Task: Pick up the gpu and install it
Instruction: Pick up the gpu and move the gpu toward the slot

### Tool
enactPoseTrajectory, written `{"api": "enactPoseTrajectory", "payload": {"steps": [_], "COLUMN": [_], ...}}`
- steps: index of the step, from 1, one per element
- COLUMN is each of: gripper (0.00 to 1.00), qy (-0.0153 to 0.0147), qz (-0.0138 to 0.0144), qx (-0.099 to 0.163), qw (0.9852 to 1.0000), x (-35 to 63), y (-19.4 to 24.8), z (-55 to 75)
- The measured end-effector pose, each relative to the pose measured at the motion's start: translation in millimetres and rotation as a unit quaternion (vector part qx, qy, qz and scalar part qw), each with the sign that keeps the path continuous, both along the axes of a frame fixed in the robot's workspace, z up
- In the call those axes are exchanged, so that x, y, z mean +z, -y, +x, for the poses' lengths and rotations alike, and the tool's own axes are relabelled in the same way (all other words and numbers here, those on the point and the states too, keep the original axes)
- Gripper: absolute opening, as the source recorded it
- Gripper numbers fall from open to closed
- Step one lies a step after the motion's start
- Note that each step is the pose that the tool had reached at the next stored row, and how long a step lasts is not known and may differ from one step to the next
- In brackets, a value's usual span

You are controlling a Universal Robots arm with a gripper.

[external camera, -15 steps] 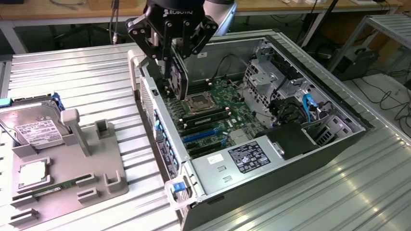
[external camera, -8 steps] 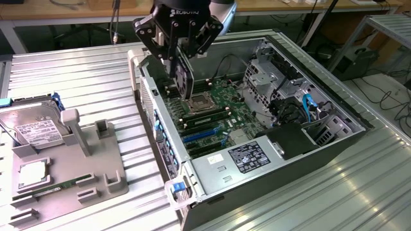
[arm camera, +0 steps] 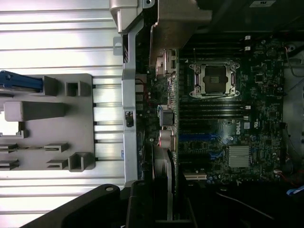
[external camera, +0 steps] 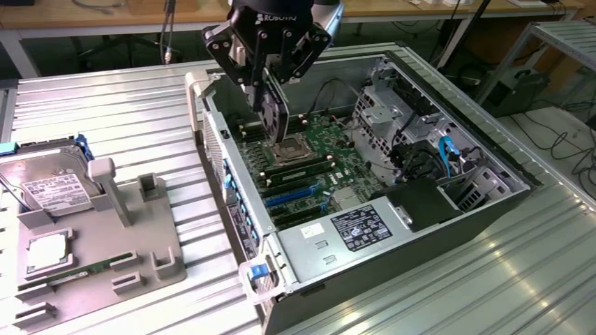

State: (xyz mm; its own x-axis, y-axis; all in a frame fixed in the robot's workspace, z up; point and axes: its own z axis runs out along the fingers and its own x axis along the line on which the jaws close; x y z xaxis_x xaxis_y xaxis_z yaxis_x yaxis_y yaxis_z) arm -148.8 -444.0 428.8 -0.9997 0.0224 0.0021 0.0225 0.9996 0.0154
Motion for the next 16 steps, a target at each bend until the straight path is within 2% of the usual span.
{"api": "enactPoseTrajectory", "payload": {"steps": [16], "gripper": [0.28], "qy": [0.0], "qz": [0.0], "qx": [0.0], "qw": [1.0], "x": [-0.9], "y": [0.0], "z": [20.8]}}
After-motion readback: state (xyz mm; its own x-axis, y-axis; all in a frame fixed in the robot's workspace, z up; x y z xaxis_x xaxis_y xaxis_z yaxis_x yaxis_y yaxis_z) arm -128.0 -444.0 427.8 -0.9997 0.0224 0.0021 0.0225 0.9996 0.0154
